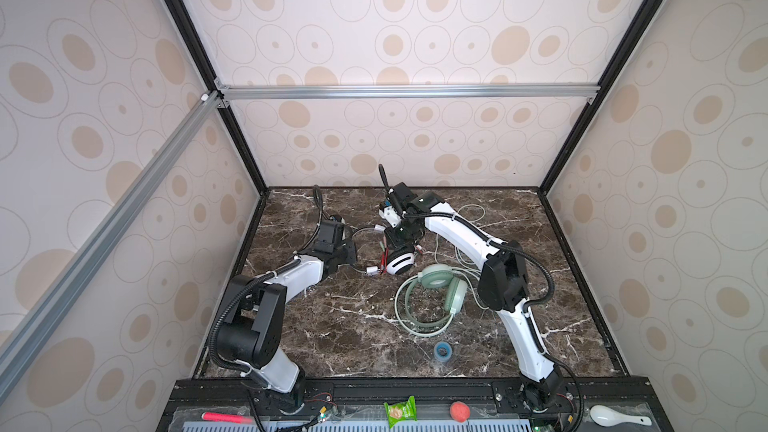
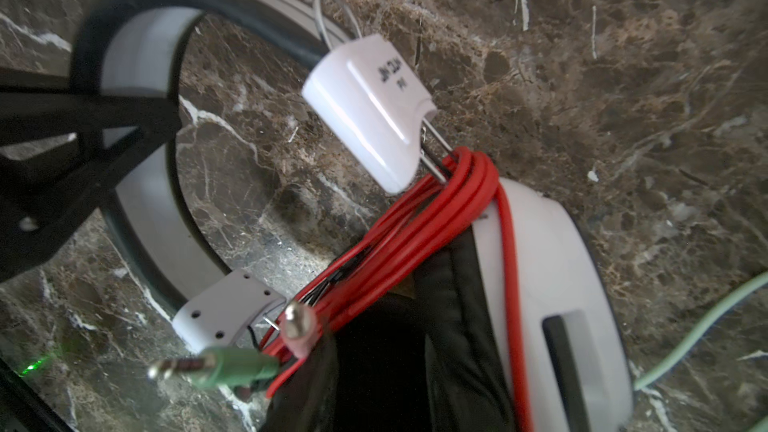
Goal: Wrap the headphones
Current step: 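Lower the wrapped white headset onto the table with the left gripper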
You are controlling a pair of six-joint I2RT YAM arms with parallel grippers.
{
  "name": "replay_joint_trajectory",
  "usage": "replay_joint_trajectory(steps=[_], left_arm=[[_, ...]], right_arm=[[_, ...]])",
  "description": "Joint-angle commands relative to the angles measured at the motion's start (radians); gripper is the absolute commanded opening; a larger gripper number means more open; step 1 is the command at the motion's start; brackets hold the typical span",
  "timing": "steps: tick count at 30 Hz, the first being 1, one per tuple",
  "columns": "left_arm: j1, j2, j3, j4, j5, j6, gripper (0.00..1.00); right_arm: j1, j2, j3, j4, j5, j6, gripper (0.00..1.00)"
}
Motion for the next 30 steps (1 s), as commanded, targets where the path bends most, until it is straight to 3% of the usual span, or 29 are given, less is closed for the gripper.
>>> replay_joint_trajectory(steps=[1,14,19,24,30], left_arm=[[0.032,0.007,0.043,-0.077,0.005,-0.026,0.0],[0.069,0.041,0.073,-0.12,0.022,-0.115,0.0],[0.117,0.081,0.105,-0.112,0.047,-0.148,0.0],[0.166,0.187,0.217,-0.12,0.088,-0.158,0.0],[0.197,0.341,0.407,-0.174,0.104,-0.127,0.0]], right_arm=[[-0.037,-0.074,-0.036,0.036,0.065,0.029,0.43],[-0.022,-0.132,-0.1,0.136,-0.015,0.054,0.49],[-0.022,-0.149,-0.032,0.129,-0.002,0.049,0.59],[-0.05,-0.175,0.037,0.065,0.026,0.049,0.72],[-0.102,-0.316,-0.122,0.128,0.042,0.059,0.75]])
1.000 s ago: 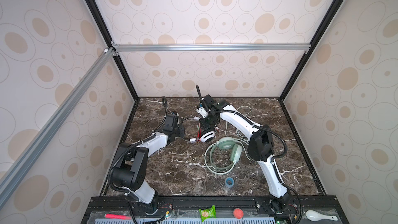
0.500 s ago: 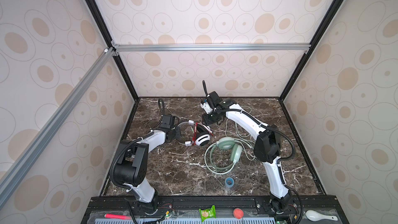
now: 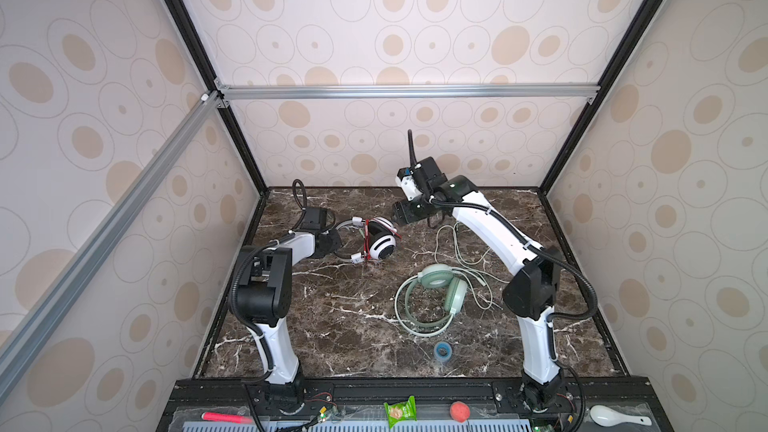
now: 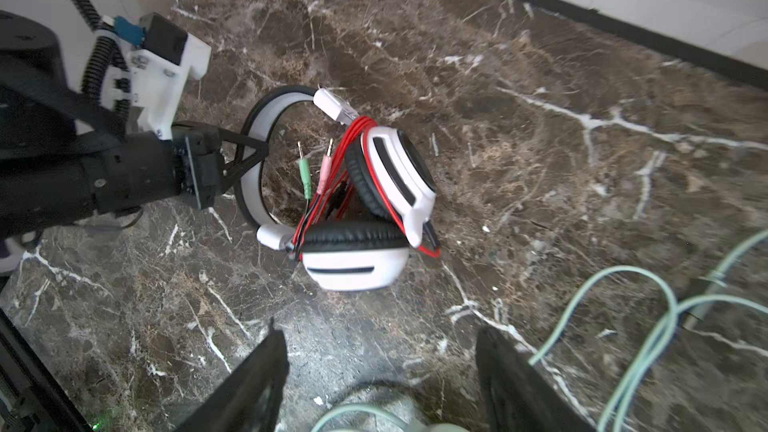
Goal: Wrap the headphones
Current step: 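Lower the wrapped white headset onto the table with the left gripper, then release the white headset and move the left gripper to the mint-green headset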
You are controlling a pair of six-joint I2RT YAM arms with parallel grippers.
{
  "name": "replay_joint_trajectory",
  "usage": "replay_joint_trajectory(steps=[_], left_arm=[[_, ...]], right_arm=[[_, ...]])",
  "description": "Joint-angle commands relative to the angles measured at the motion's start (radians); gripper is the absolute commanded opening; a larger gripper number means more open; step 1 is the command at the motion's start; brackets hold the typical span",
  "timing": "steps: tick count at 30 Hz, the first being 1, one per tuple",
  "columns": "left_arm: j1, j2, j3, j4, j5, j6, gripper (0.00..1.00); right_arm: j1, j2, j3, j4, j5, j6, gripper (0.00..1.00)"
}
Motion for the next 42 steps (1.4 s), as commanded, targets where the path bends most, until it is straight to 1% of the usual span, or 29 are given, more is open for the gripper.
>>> replay_joint_trajectory(steps=[1,6,7,10,16,21,23,24,26,29,31,34,37,38,39,42], left_arm=[[0.016,0.053,0.132,-0.026,0.031,-0.001,0.0],[0.025,0.186,0.266,-0.075,0.023,0.028,0.0],[0.026,0.209,0.29,-0.083,0.022,0.033,0.01],[0.026,0.248,0.329,-0.093,0.019,0.038,0.12],[0.025,0.251,0.335,-0.075,0.03,0.037,0.42],[0.027,0.198,0.337,-0.074,0.013,0.013,0.81],[0.028,0.162,0.339,-0.083,-0.006,0.009,0.93],[0.03,0.137,0.335,-0.089,-0.012,0.004,0.98],[0.029,0.085,0.329,-0.112,-0.032,0.002,0.98],[0.023,-0.029,0.27,-0.143,-0.072,-0.012,0.98],[0.012,-0.113,0.221,-0.163,-0.075,-0.023,0.98],[-0.066,-0.261,0.135,-0.224,-0.123,-0.044,0.98],[-0.195,-0.421,-0.008,-0.236,-0.152,-0.16,0.98],[-0.248,-0.474,-0.074,-0.234,-0.172,-0.223,0.98],[-0.32,-0.528,-0.125,-0.234,-0.201,-0.289,0.98],[-0.524,-0.617,-0.226,-0.248,-0.272,-0.468,0.98]], right_arm=[[-0.032,-0.1,-0.089,0.027,0.023,0.016,0.76],[-0.061,-0.168,-0.183,0.044,0.026,0.021,0.78],[-0.064,-0.182,-0.199,0.048,0.026,0.018,0.78],[-0.076,-0.219,-0.242,0.074,0.026,0.017,0.79],[-0.104,-0.267,-0.289,0.097,0.028,0.012,0.79],[-0.119,-0.278,-0.305,0.108,0.014,0.008,0.79],[-0.121,-0.28,-0.31,0.112,0.011,0.005,0.79],[-0.121,-0.279,-0.313,0.114,0.009,0.005,0.79],[-0.121,-0.28,-0.319,0.116,0.01,0.007,0.8],[-0.123,-0.281,-0.34,0.122,0.0,0.012,0.81],[-0.123,-0.285,-0.366,0.131,-0.012,0.011,0.81],[-0.123,-0.302,-0.405,0.13,-0.018,0.01,0.82],[-0.124,-0.343,-0.474,0.155,-0.021,0.001,0.85],[-0.126,-0.361,-0.507,0.17,-0.023,-0.003,0.86],[-0.129,-0.376,-0.541,0.185,-0.028,-0.004,0.87],[-0.149,-0.425,-0.647,0.23,-0.064,0.008,0.9]])
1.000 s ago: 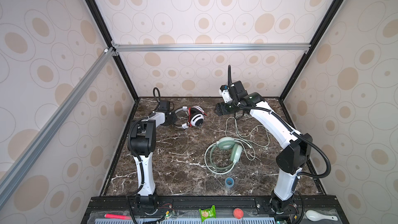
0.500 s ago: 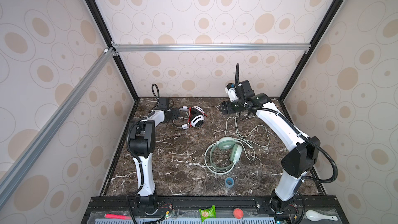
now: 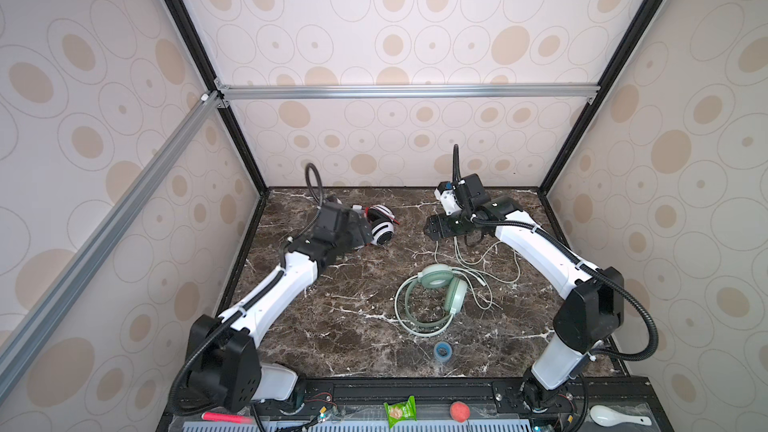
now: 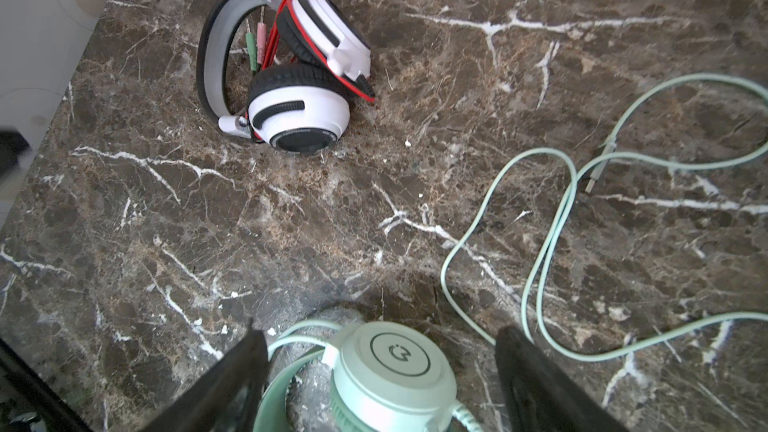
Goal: Wrap the headphones
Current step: 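Release the white headset and move the left gripper to the mint-green headset, then grasp the mint-green headset band with the left gripper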
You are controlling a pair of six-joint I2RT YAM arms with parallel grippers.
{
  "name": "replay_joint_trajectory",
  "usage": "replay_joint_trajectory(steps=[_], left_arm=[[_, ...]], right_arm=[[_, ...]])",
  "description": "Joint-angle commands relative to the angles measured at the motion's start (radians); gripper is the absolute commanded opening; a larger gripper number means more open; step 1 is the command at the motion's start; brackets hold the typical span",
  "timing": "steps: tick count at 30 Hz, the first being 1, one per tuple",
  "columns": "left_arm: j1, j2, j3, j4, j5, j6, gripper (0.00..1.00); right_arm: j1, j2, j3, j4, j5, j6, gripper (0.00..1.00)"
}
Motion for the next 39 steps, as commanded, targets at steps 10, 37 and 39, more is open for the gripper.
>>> replay_joint_trajectory(steps=[10,37,39], left_arm=[[-0.51,0.019,-0.105,-0.094,-0.155,-0.483,0.98],[-0.52,0.326,-0.055,-0.051,-0.107,-0.428,0.83],[-0.52,0.353,-0.038,-0.1,-0.123,-0.411,0.66]], right_arm=[[-0.036,-0.186,-0.253,0.068,-0.035,0.013,0.96],[-0.057,-0.321,-0.335,0.046,0.005,0.023,0.97],[-0.073,-0.319,-0.331,0.051,-0.001,0.017,0.97]])
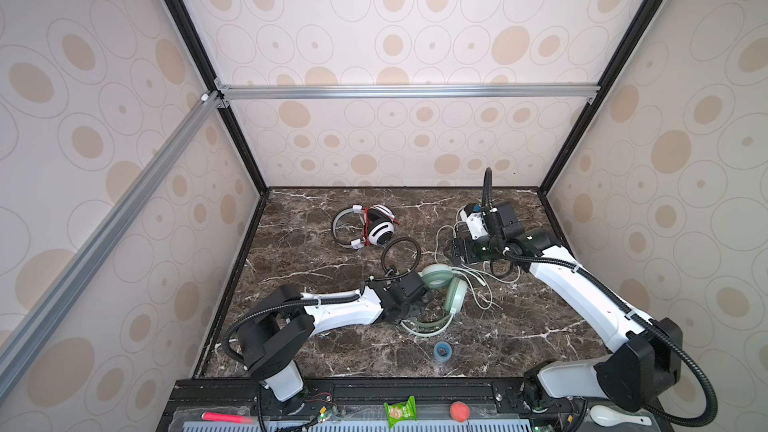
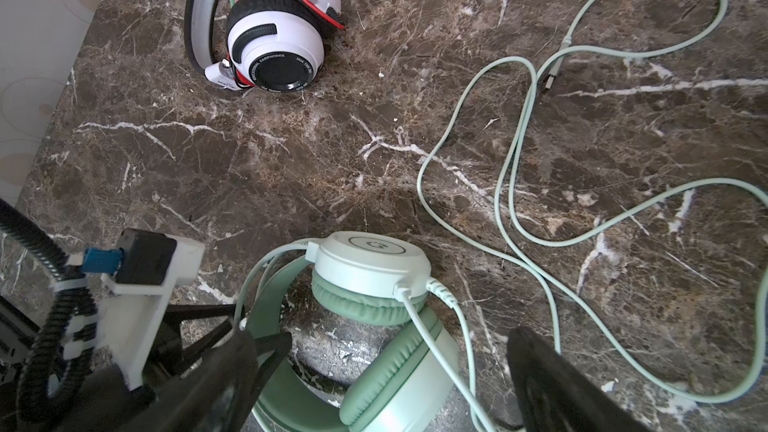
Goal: Wrap the headphones
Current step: 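Grasp the mint-green headset band with the left gripper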
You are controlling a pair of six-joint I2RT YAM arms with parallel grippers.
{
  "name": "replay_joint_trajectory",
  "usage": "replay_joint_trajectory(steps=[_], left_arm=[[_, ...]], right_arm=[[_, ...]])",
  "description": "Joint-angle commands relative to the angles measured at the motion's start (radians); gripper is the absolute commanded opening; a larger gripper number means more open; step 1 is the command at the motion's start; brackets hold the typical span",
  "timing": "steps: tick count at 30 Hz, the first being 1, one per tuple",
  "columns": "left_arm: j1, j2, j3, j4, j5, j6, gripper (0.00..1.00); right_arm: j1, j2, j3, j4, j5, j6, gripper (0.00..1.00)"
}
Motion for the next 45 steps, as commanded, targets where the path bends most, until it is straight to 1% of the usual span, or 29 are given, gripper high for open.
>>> replay_joint_trajectory(steps=[1,2,4,5,6,7,9,11,14,17,18,20,22,23,25,26,27,30,32,35,38,41,45], left_arm=[[-0.003,0.032,0.045,-0.108,-0.039,0.046,0.59],[-0.001,0.036,0.05,-0.118,-0.05,0.051,0.53],[0.014,0.046,0.06,-0.127,-0.057,0.072,0.47],[0.025,0.051,0.069,-0.131,-0.062,0.087,0.43],[0.037,0.056,0.075,-0.137,-0.068,0.101,0.35],[0.049,0.057,0.078,-0.144,-0.078,0.114,0.3],[0.088,0.049,0.077,-0.145,-0.094,0.142,0.21],[0.131,0.035,0.071,-0.138,-0.106,0.176,0.15],[0.191,0.018,0.079,-0.136,-0.124,0.258,0.14],[0.231,0.018,0.085,-0.114,-0.148,0.412,0.13],[0.244,0.014,0.07,-0.076,-0.137,0.482,0.13],[0.279,0.004,0.043,-0.038,-0.104,0.563,0.13],[0.318,-0.006,0.031,-0.021,-0.07,0.609,0.17],[0.335,-0.01,0.033,-0.026,-0.063,0.616,0.23],[0.36,-0.019,0.044,-0.032,-0.038,0.611,0.4],[0.364,-0.019,0.055,-0.042,-0.029,0.598,0.51],[0.364,-0.017,0.071,-0.059,-0.023,0.582,0.6],[0.362,-0.028,0.087,-0.099,-0.013,0.499,0.75],[0.361,-0.043,0.082,-0.139,-0.016,0.425,0.82],[0.356,-0.062,0.049,-0.14,0.019,0.348,0.85],[0.347,-0.047,0.039,-0.14,0.019,0.306,0.85],[0.346,-0.009,0.041,-0.111,0.024,0.288,0.81],[0.347,0.056,0.077,-0.124,0.003,0.279,0.76]], right_arm=[[-0.027,0.009,0.017,0.015,-0.005,-0.018,0.97],[-0.035,0.009,0.017,0.019,-0.01,-0.022,0.97],[-0.053,0.013,0.022,0.021,-0.02,-0.027,0.97],[-0.06,0.015,0.027,0.018,-0.022,-0.032,0.97],[-0.066,0.015,0.032,0.015,-0.022,-0.035,0.97],[-0.07,0.017,0.035,0.014,-0.022,-0.037,0.97],[-0.081,0.015,0.038,0.008,-0.022,-0.038,0.97],[-0.085,0.006,0.031,0.006,-0.015,-0.03,0.97],[-0.086,-0.004,0.016,0.007,-0.019,-0.021,0.97],[-0.09,0.007,0.022,0.002,-0.02,-0.033,0.97],[-0.091,0.013,0.026,0.001,-0.018,-0.036,0.97],[-0.093,0.023,0.039,0.001,-0.02,-0.037,0.97],[-0.093,0.031,0.054,0.005,-0.025,-0.035,0.97],[-0.093,0.038,0.059,0.007,-0.028,-0.034,0.97],[-0.094,0.057,0.074,0.008,-0.037,-0.035,0.96],[-0.095,0.068,0.086,0.005,-0.04,-0.04,0.96],[-0.094,0.078,0.099,-0.001,-0.041,-0.043,0.96],[-0.094,0.094,0.124,-0.003,-0.041,-0.05,0.96],[-0.094,0.1,0.131,0.006,-0.049,-0.046,0.96],[-0.095,0.109,0.137,0.014,-0.06,-0.044,0.96],[-0.095,0.11,0.132,0.021,-0.062,-0.044,0.96],[-0.096,0.109,0.123,0.029,-0.067,-0.045,0.96],[-0.096,0.102,0.107,0.037,-0.065,-0.049,0.96]])
